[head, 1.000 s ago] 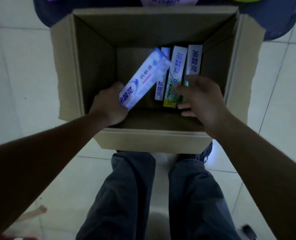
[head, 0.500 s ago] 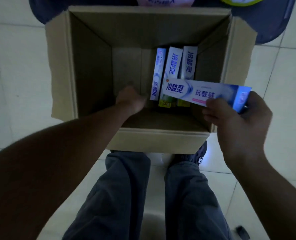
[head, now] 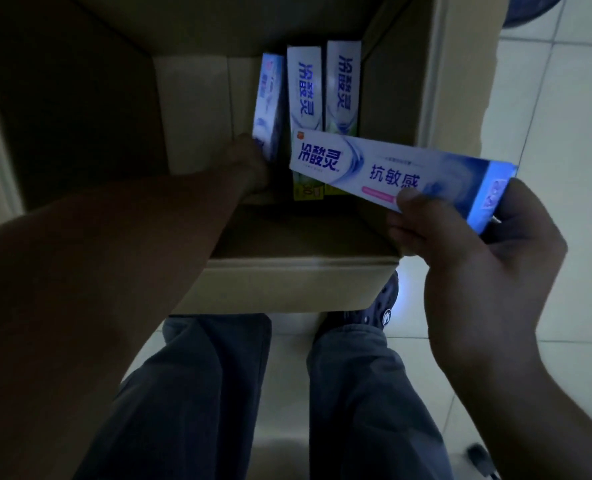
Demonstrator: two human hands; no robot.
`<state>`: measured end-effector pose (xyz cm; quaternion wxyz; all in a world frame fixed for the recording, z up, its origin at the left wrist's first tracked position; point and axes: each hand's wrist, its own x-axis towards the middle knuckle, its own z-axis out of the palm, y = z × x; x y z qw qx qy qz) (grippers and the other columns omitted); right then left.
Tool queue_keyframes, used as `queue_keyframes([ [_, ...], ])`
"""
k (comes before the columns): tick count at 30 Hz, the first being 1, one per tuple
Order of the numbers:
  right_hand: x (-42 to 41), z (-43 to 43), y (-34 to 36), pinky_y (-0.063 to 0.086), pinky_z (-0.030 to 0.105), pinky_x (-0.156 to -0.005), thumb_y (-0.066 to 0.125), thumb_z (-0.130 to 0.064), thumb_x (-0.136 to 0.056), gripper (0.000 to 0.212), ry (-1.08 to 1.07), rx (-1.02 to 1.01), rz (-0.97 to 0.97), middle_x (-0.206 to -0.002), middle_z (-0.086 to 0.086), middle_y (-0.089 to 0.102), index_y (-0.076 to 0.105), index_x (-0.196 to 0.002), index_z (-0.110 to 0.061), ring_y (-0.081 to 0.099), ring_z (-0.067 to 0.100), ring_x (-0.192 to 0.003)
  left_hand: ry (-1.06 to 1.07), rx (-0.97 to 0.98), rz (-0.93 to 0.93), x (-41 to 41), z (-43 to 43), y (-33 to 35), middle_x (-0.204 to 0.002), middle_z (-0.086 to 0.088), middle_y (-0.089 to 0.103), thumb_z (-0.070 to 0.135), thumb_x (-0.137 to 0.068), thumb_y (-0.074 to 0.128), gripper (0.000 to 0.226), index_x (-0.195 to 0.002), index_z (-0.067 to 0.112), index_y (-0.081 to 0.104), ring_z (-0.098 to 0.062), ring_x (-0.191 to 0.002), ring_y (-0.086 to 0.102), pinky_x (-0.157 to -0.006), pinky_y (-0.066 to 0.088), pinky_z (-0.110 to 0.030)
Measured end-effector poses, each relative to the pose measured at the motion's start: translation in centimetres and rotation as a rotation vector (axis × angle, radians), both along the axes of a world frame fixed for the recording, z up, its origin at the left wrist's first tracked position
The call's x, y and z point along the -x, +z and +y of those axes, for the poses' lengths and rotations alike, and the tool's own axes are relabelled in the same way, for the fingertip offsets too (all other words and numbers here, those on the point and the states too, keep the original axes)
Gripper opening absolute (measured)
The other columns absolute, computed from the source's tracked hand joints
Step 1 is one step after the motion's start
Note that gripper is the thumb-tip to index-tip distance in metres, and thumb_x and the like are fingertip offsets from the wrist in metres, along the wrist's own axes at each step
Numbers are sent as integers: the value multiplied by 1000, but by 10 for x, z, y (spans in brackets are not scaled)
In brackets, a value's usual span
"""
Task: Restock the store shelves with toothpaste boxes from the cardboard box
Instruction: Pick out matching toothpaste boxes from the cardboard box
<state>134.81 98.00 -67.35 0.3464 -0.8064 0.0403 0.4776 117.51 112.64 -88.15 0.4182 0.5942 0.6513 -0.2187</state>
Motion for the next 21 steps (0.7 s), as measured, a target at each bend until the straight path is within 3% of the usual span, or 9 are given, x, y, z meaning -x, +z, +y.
queue_keyframes([
  [3, 12, -3, 35, 62, 47, -77, 76, -16, -87, 16, 30, -223, -244, -97, 22, 74, 72, -100, -8, 72, 40, -84, 87, -12, -28, 11, 4, 24, -140, -17, 60, 31, -94, 71, 55, -140, 5, 56, -32, -123, 61, -93, 53, -35],
  [5, 16, -1, 61, 60, 53, -74, 80, -18, -82, 17, 29, -284, -262, -90, 23, 74, 73, -93, -7, 70, 46, -83, 106, -81, -59, 29, 11, 65, -132, -17, 66, 30, -94, 68, 46, -133, 6, 62, -34, -117, 65, -87, 52, -34],
  [8, 17, 17, 94, 60, 44, -73, 81, -18, -81, 16, 35, -285, -208, -83, 15, 73, 75, -91, -7, 68, 28, -73, 39, -166, -141, 66, 17, 155, -120, -18, 71, 27, -96, 61, 34, -124, 10, 67, -35, -111, 67, -87, 51, -35],
  [11, 24, 41, 150, 57, 43, -72, 83, -22, -75, 17, 82, -315, -176, -77, 13, 73, 76, -84, -9, 66, 23, -69, 49, -300, -256, 113, 19, 252, -120, -14, 69, 25, -98, 63, 32, -127, 11, 64, -33, -109, 64, -79, 38, -23],
  [13, 29, 58, 196, 59, 38, -70, 84, -23, -74, 18, 110, -354, -134, -79, 15, 75, 78, -85, -10, 68, 23, -69, 89, -414, -327, 142, 22, 322, -119, -7, 69, 32, -98, 64, 37, -131, 15, 61, -28, -105, 64, -81, 38, -22],
  [17, 47, 97, 314, 62, 36, -70, 84, -11, -78, 20, 185, -514, -90, -86, 18, 75, 75, -95, -5, 68, 29, -72, 250, -566, -394, 192, 36, 464, -90, 19, 68, 43, -92, 71, 38, -123, 37, 50, -16, -75, 66, -68, 49, -30],
  [21, 74, 130, 446, 61, 33, -66, 82, -16, -70, 39, 195, -678, -60, -87, 15, 76, 69, -104, -1, 71, 27, -68, 328, -743, -485, 224, 56, 603, -91, 33, 66, 51, -89, 72, 31, -112, 45, 52, 3, -77, 65, -59, 48, -16],
])
